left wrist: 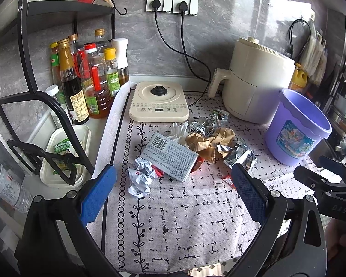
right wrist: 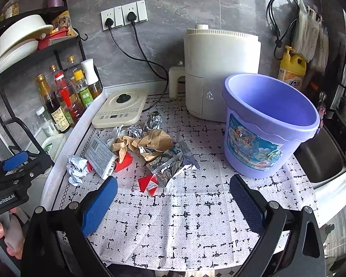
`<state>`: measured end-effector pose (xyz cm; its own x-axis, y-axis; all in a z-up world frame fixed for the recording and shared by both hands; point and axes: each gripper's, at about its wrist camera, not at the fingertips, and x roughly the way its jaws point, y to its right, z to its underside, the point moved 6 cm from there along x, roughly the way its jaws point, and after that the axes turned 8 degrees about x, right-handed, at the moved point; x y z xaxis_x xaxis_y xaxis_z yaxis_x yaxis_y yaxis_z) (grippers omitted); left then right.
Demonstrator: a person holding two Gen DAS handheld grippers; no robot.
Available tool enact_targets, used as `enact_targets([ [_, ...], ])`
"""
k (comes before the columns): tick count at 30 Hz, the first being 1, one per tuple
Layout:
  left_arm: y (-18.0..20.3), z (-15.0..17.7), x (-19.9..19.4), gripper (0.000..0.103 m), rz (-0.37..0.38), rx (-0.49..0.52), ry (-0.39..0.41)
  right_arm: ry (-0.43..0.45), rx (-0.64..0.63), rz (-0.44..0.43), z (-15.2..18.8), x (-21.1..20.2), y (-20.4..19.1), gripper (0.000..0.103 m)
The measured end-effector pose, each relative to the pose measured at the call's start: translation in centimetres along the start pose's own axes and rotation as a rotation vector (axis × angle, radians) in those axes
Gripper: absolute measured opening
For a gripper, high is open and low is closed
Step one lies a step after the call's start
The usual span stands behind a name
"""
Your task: Collect trash
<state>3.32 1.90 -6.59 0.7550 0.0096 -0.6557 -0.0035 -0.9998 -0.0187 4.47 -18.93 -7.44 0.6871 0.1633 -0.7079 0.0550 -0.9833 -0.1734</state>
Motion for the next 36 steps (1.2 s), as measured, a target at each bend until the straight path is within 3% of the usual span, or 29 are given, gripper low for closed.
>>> enact_targets([
  [8,-0.6,1.5,2.3,0.098,0.01,-0.022,-0.057,-0.087,0.012,-0.022,1.5,2.8,-0.1,0.095],
  [25,-2.9,5.6,7.6,0.061,-0.013,-0.082,-0.186,-0.23,0.009,-0.042,4.8,6.9,-0.2,0.095],
  [36,-5.0,6.6,10.6,0.056,-0.059,-0.118,-0.206,-0.277,0.022,-0.059,5.9,8.2,-0.1,0.09],
])
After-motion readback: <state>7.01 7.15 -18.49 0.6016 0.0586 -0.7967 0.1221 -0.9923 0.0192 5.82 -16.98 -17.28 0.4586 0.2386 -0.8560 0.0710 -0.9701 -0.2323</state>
